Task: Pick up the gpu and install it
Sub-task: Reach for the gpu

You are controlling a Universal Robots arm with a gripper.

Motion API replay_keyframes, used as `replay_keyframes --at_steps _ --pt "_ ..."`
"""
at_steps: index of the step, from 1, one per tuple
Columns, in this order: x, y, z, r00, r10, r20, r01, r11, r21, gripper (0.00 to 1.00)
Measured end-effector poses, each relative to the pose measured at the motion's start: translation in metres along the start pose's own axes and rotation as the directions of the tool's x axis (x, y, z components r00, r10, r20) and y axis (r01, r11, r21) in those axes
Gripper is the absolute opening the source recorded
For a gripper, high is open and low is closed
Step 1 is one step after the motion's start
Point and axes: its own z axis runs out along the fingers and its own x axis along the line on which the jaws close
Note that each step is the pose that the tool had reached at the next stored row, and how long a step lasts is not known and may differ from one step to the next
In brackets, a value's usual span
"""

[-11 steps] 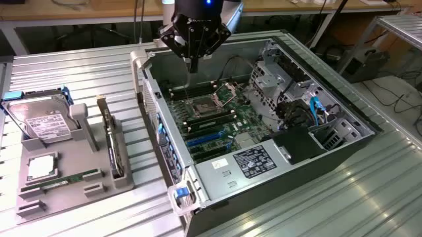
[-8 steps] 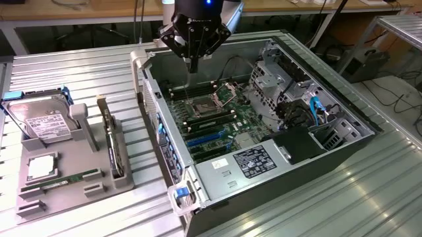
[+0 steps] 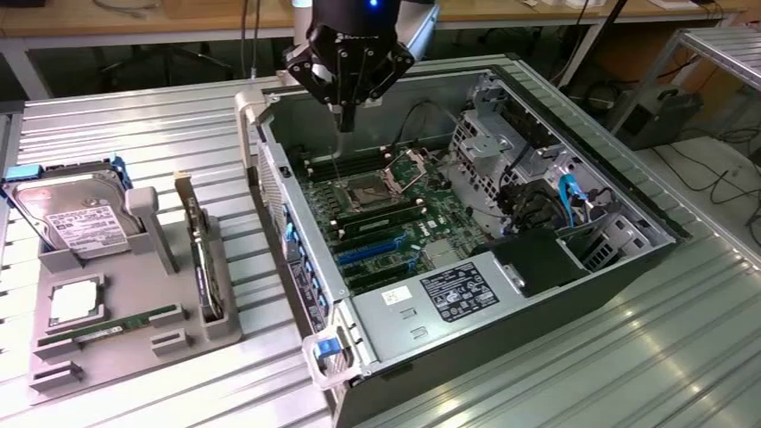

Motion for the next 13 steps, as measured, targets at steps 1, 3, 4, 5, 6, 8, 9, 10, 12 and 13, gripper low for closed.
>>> replay_keyframes --at_steps 1,3,4,5,6,8,9,10,12,13 --pt "0.006 -0.0009 -0.0001 1.0000 0.000 0.0001 0.000 1.0000 -0.0002 0.11" --pt "0.025 -0.0039 -0.0007 1.0000 0.000 0.0001 0.000 1.0000 -0.0002 0.11" --pt "0.030 -0.0048 -0.0009 1.0000 0.000 0.0001 0.000 1.0000 -0.0002 0.11" --pt "0.035 -0.0057 -0.0010 1.0000 0.000 0.0001 0.000 1.0000 -0.0001 0.11" --pt "0.046 -0.0075 -0.0014 1.0000 0.000 0.0000 0.000 1.0000 0.0000 0.11" --pt "0.055 -0.0092 -0.0016 1.0000 0.000 0.0001 0.000 1.0000 -0.0002 0.11" --pt "0.061 -0.0100 -0.0017 1.0000 0.000 0.0001 0.000 1.0000 -0.0002 0.11" --pt "0.066 -0.0107 -0.0018 1.0000 0.000 0.0001 0.000 1.0000 -0.0001 0.11" --pt "0.077 -0.0123 -0.0019 1.0000 0.000 0.0001 0.000 1.0000 -0.0001 0.11" --pt "0.082 -0.0130 -0.0018 1.0000 0.000 0.0001 0.000 1.0000 -0.0002 0.11"
